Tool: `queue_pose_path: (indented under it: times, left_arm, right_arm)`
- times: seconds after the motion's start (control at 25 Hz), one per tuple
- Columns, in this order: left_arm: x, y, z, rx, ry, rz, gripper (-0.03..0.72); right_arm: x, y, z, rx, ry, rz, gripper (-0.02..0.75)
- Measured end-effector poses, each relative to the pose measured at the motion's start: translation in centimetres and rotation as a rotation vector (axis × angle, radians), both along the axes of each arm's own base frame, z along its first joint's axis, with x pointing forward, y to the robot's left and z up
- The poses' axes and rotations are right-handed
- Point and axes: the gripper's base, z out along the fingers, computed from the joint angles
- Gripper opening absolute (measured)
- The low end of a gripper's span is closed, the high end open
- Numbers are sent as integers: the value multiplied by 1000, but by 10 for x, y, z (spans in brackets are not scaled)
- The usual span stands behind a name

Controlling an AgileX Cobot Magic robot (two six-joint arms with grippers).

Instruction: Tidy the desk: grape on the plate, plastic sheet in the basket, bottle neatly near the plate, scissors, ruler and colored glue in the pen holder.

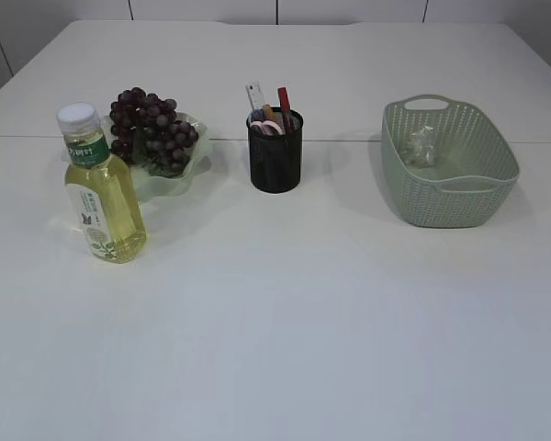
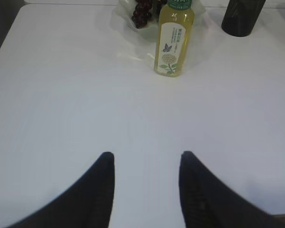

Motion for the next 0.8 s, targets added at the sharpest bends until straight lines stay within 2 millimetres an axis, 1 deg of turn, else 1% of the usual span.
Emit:
queue_pose_path:
  times: [0.16, 0.4, 0.68, 0.8]
  left_arm:
    - [0, 0, 0, 7, 1, 2, 277]
    - [0, 1, 0, 10, 1, 4, 259]
    - [0, 1, 0, 14, 1, 4, 243]
    - [0, 1, 0, 14, 1, 4, 242]
  right_arm:
    - [0, 0, 0, 0, -1, 0, 350]
    - [0, 0, 0, 0, -1, -7, 350]
    - [-1, 2, 0, -2, -2, -171, 350]
    - [-2, 3, 0, -2, -2, -213, 350]
